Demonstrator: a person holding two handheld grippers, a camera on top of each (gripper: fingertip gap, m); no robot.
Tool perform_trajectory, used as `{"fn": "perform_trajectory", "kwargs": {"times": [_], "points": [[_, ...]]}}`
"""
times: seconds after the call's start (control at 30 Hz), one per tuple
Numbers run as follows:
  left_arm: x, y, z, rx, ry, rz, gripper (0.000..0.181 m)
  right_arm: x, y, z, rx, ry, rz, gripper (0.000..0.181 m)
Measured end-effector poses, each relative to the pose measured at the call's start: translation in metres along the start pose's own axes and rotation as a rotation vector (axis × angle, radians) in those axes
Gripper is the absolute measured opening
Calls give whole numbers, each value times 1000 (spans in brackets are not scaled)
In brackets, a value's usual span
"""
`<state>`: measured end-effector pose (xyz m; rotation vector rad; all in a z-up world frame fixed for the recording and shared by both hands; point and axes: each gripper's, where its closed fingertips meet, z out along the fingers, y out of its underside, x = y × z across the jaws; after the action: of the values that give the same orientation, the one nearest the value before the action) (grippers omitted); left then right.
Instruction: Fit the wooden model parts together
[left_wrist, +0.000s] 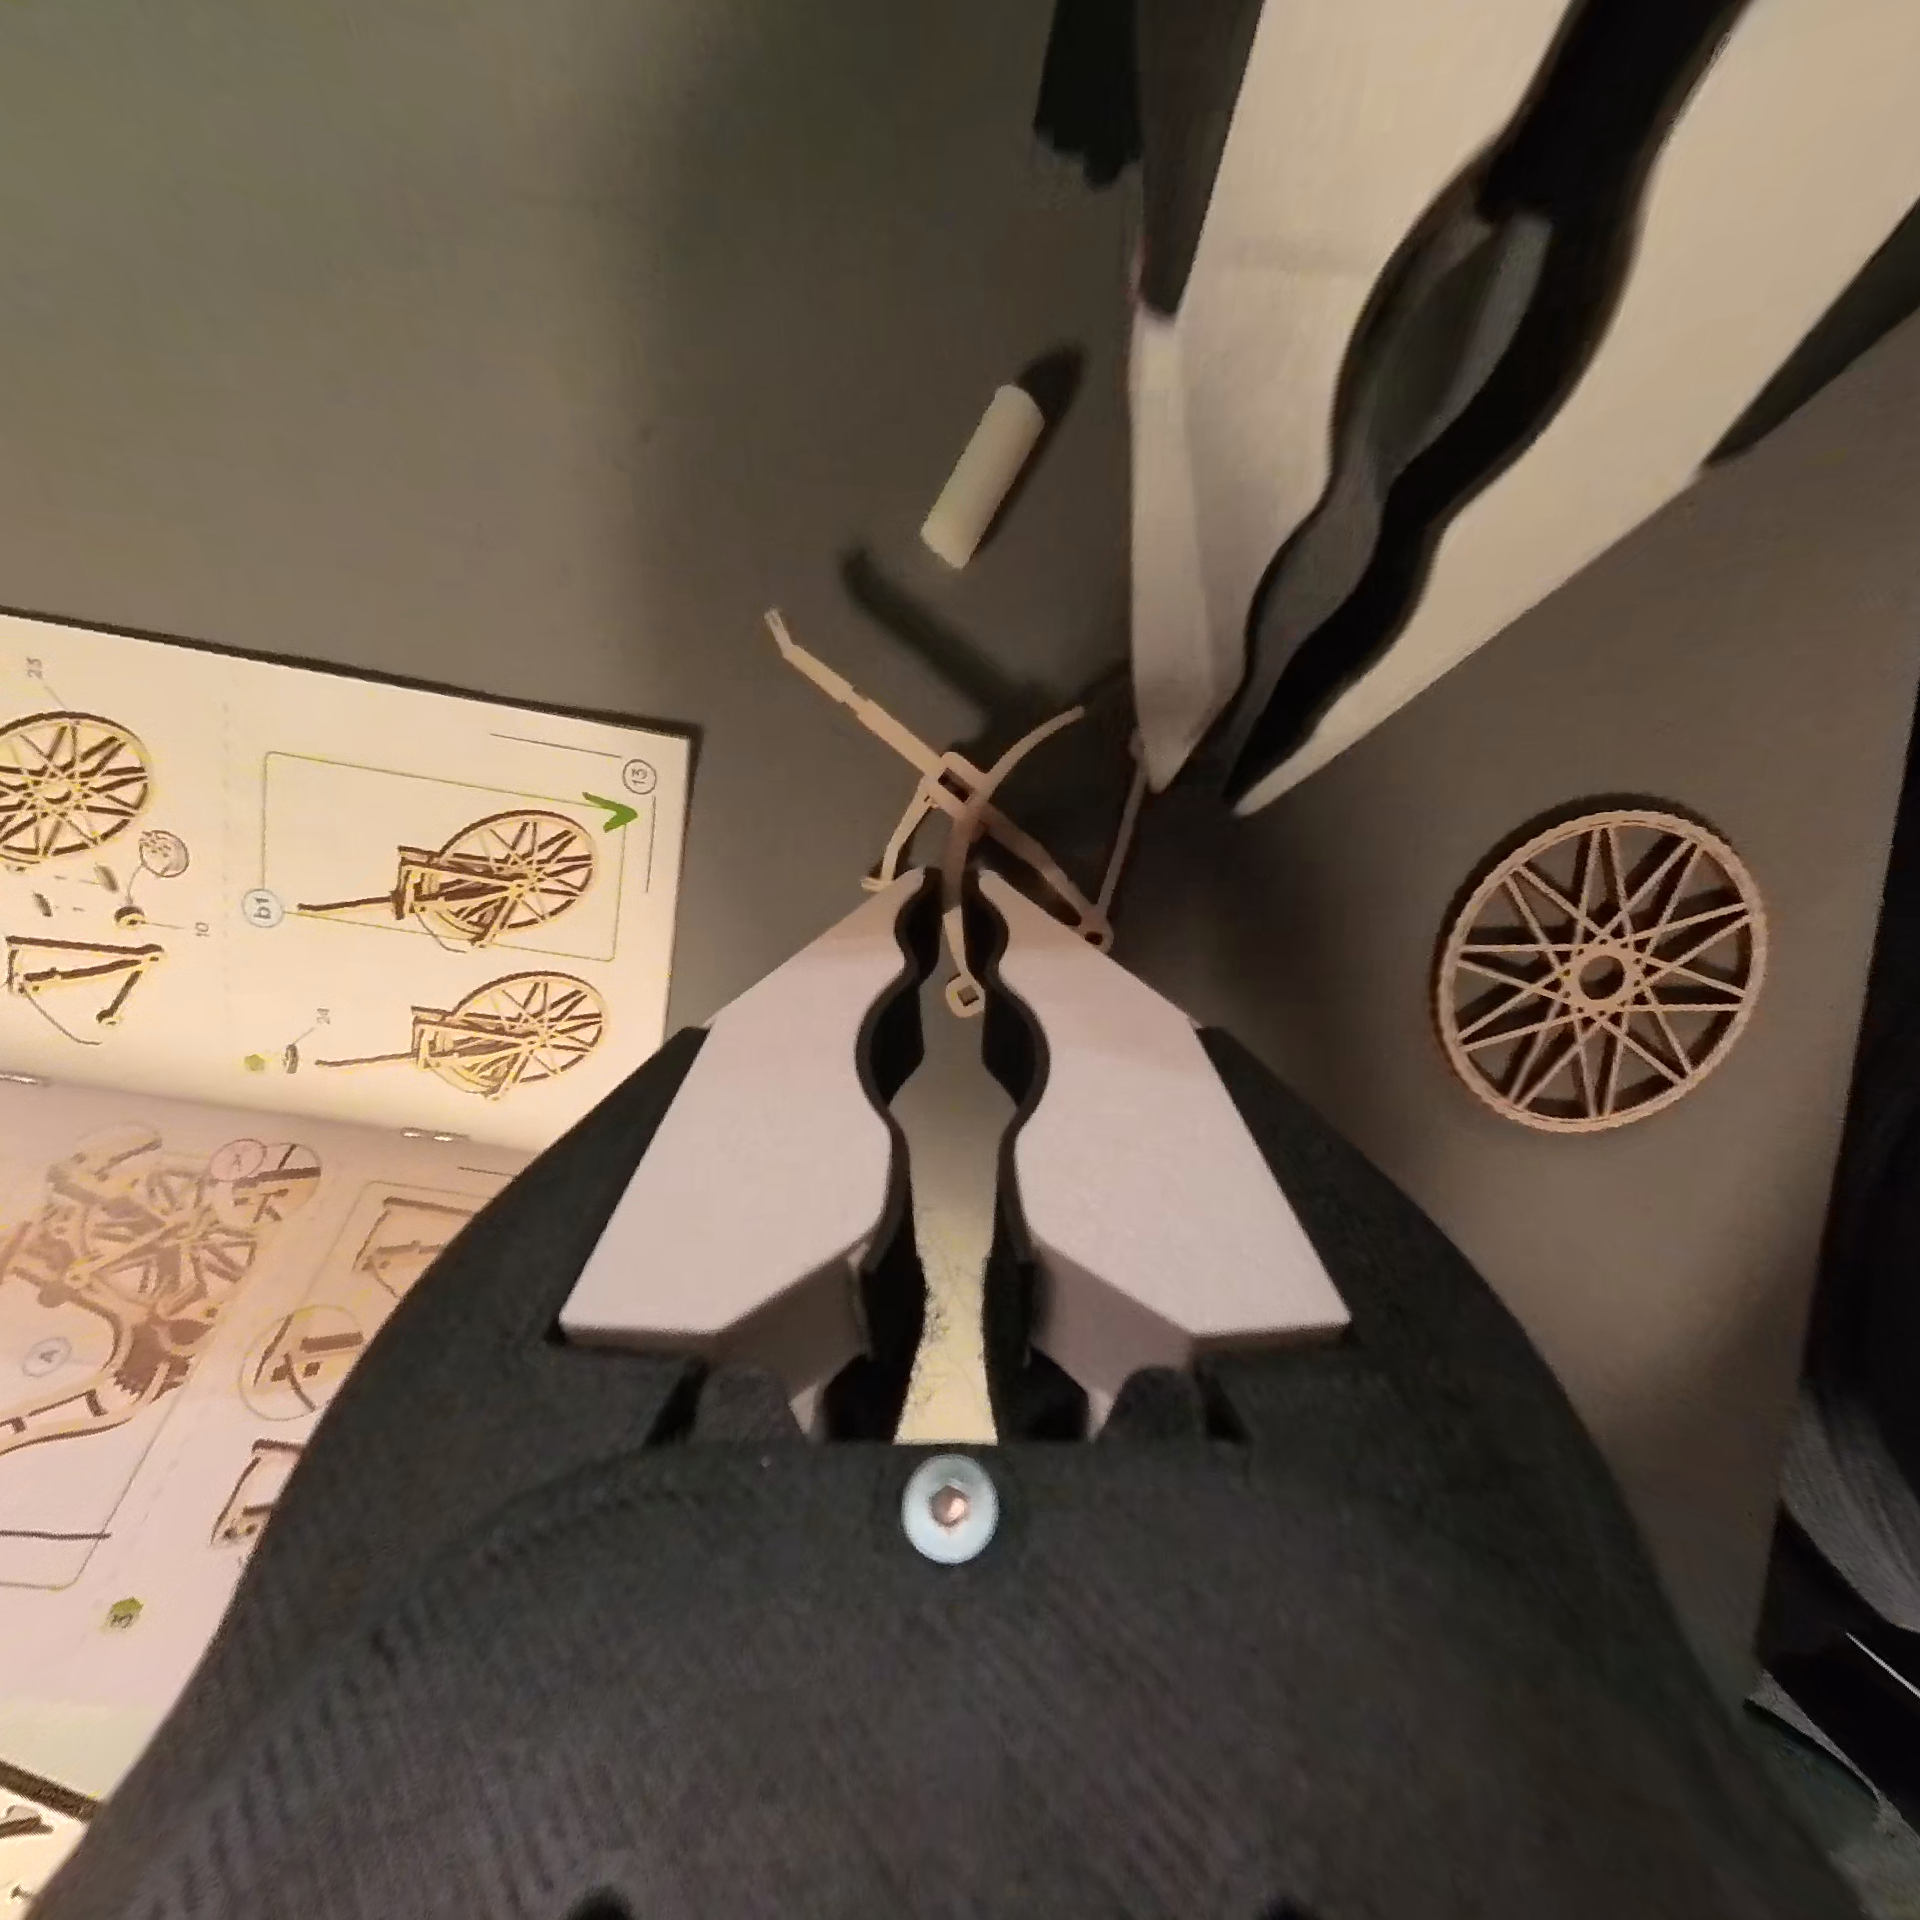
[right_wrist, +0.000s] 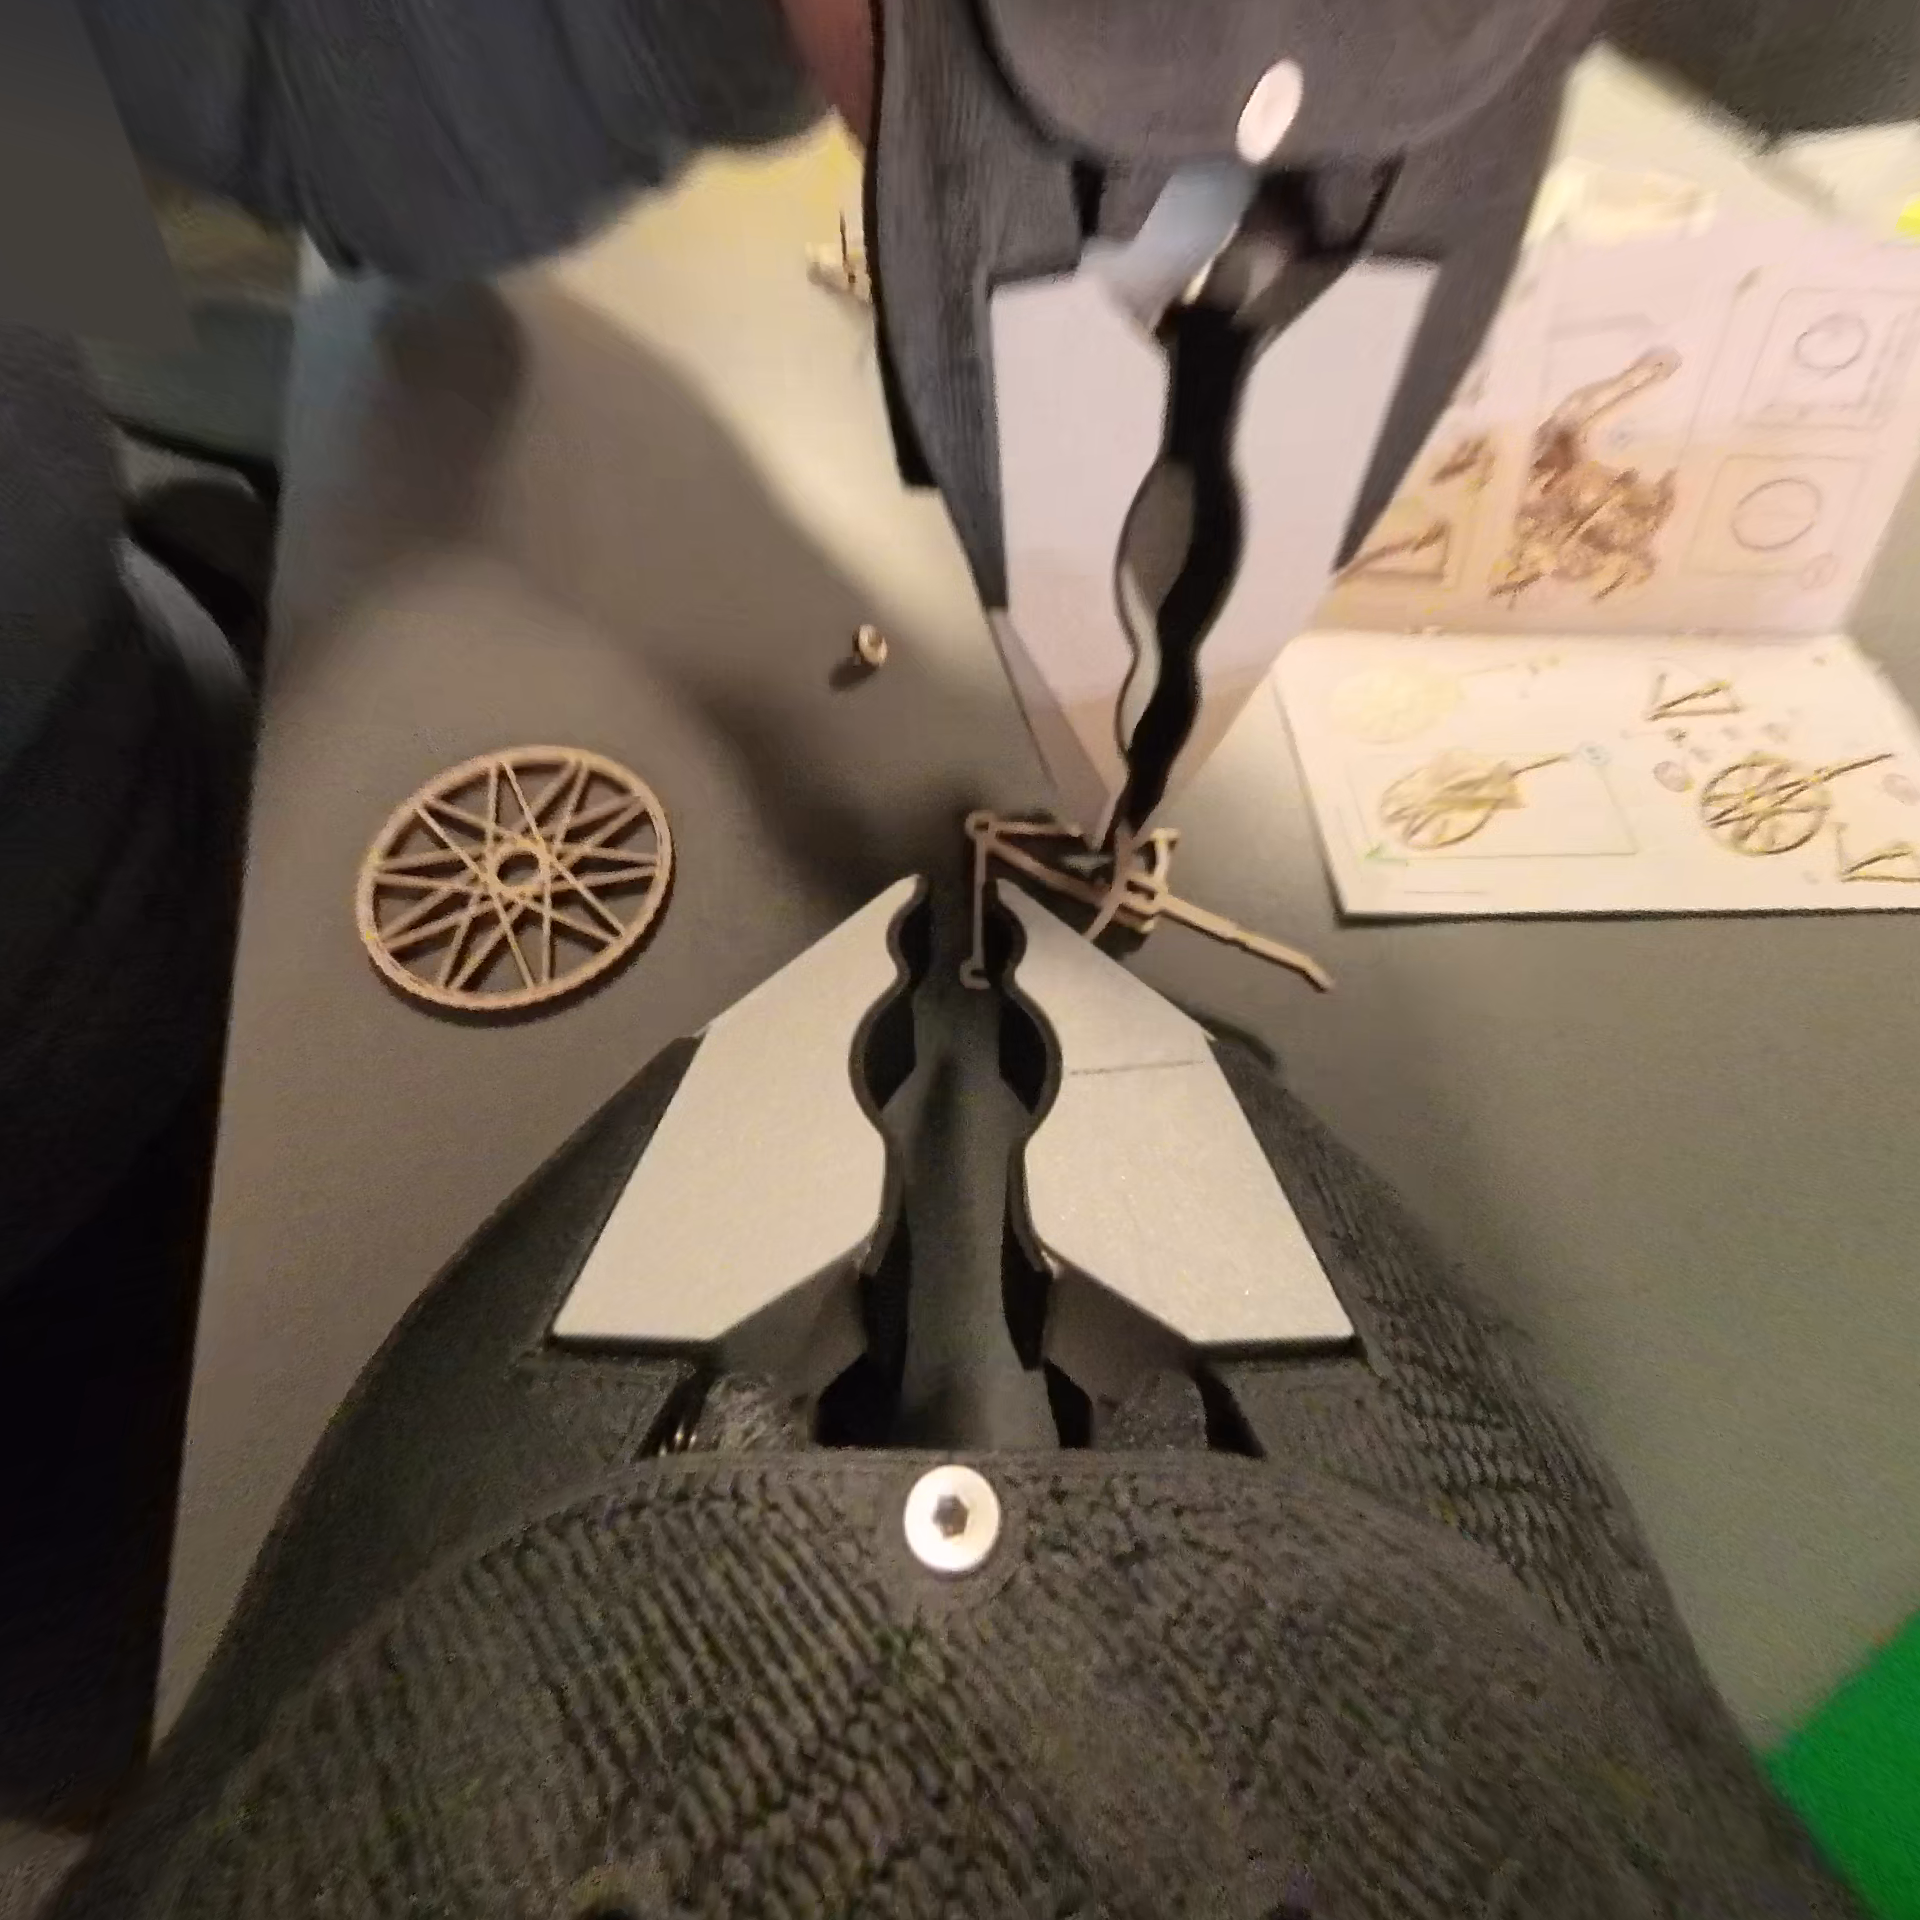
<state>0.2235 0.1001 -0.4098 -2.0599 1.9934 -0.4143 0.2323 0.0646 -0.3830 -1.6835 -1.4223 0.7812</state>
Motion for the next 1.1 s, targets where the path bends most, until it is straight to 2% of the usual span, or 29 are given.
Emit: {"fn": "perform_trajectory", "kwargs": {"times": [0.1,0.2,0.37,0.87,1.1], "points": [[-2,1,-1,8,-1,-14,3,17,-14,-12,115,104,12,13],[-3,1,0,18,0,-28,3,31,-6,-4,39,211,-2,22],[-3,0,0,33,-6,-65,3,39,8,13,-107,278,-38,28],[-4,1,-1,57,-16,-106,3,46,9,23,-151,301,-65,14],[-3,1,-1,59,-17,-106,3,46,10,23,-153,296,-39,13]]}}
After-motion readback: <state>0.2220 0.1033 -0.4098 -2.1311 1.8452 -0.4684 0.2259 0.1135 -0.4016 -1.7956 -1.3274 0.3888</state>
